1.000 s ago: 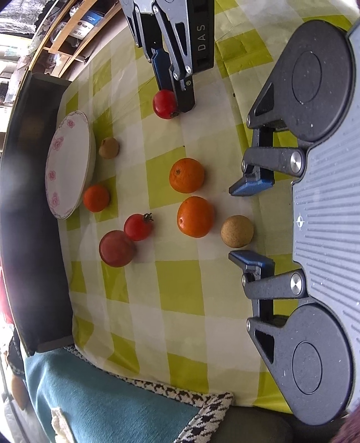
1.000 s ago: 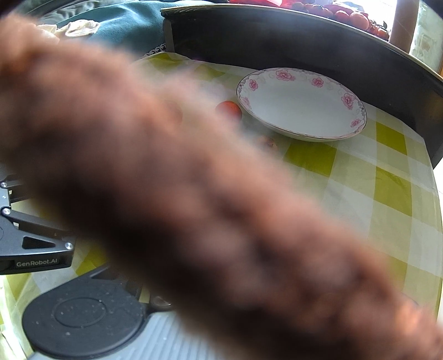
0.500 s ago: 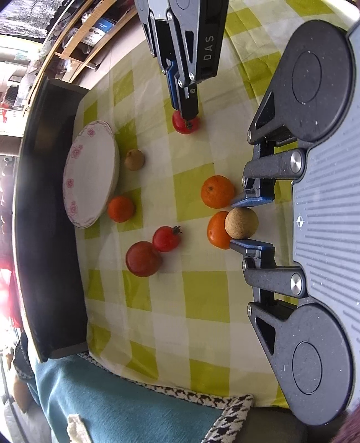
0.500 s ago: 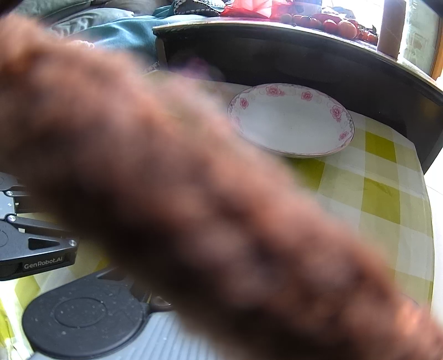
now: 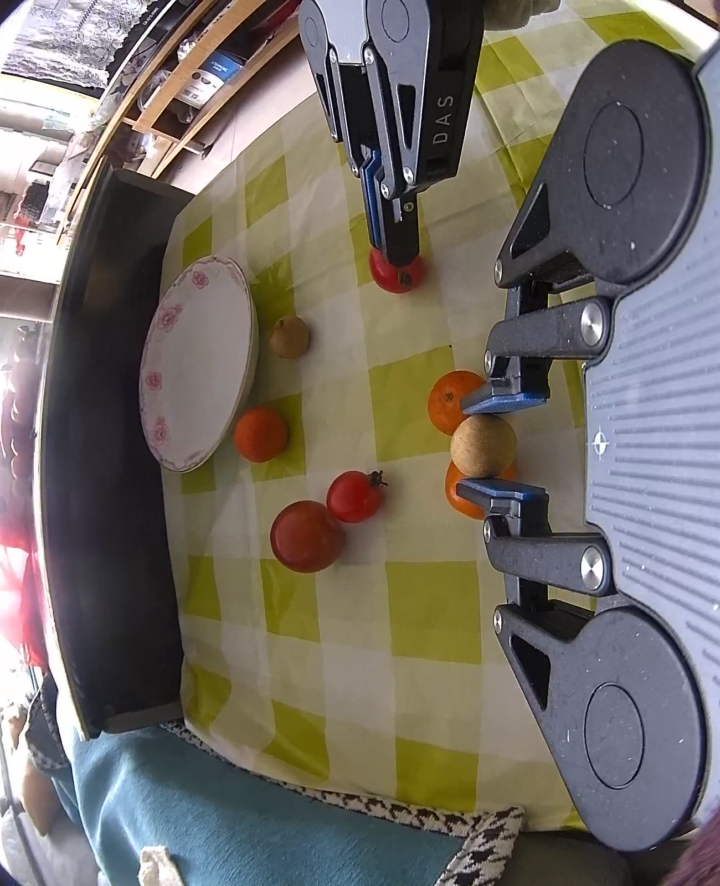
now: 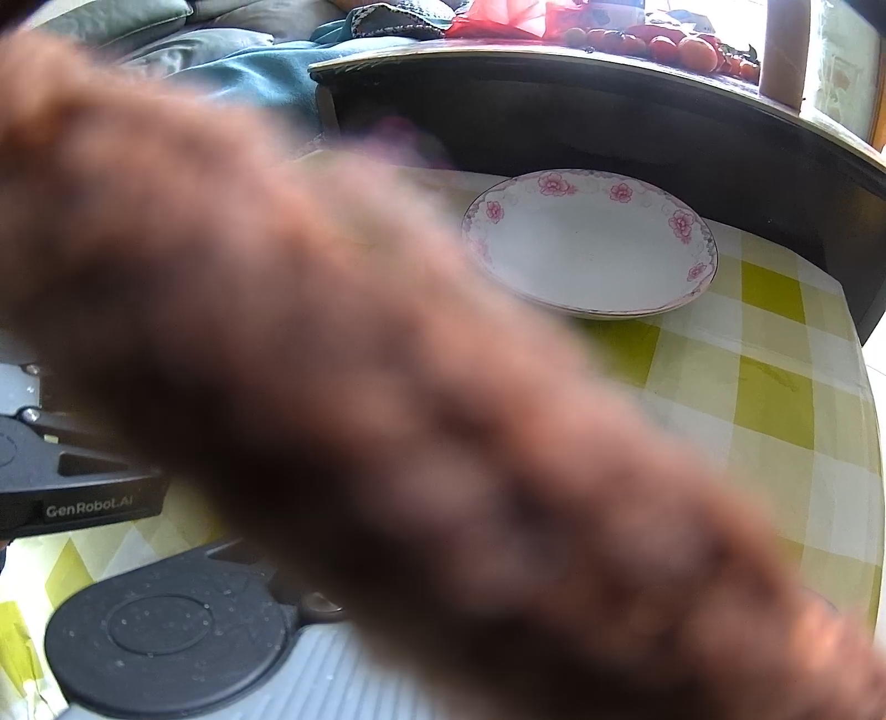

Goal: Organize fruits
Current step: 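Lift the brown fruit with the left tool while the right tool lifts the tomato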

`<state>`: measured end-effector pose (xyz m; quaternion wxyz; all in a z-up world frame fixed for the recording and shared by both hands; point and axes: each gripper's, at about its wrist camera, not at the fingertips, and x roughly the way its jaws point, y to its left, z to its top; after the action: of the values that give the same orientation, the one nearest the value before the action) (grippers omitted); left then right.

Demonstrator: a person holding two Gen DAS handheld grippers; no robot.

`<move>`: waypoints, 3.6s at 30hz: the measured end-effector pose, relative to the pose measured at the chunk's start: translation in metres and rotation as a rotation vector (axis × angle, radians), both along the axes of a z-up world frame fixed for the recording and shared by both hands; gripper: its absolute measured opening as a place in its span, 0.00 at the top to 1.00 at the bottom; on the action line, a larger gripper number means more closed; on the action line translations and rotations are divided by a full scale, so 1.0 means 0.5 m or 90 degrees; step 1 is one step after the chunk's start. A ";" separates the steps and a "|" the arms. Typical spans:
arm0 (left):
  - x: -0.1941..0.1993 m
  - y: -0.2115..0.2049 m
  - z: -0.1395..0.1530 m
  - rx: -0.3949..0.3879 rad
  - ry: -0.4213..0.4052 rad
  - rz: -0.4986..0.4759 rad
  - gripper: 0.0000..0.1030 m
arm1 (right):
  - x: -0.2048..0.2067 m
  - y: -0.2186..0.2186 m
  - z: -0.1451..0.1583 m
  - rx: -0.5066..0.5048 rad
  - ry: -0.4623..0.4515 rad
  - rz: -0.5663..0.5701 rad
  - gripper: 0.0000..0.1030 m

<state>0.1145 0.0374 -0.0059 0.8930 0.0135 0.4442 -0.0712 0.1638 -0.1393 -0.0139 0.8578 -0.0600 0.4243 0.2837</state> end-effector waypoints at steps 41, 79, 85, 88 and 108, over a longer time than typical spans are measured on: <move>-0.181 0.003 -0.034 0.067 0.066 -0.007 0.55 | 0.024 0.018 -0.033 -0.076 -0.024 -0.018 0.70; -0.283 -0.060 -0.064 0.110 0.326 -0.195 0.69 | 0.003 0.030 -0.020 -0.058 -0.020 0.013 0.70; -0.246 -0.040 -0.037 0.079 0.288 -0.161 0.69 | 0.005 0.026 -0.012 -0.049 -0.022 0.011 0.76; -0.216 -0.030 -0.025 0.068 0.256 -0.146 0.69 | 0.006 0.023 -0.013 -0.045 -0.017 0.009 0.78; -0.046 -0.023 -0.010 -0.015 0.108 -0.123 0.69 | 0.016 0.018 -0.037 -0.034 -0.005 0.023 0.77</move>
<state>0.0916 0.0259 -0.0111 0.8414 0.0398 0.5137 -0.1633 0.1717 -0.1301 -0.0326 0.8523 -0.0918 0.4275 0.2870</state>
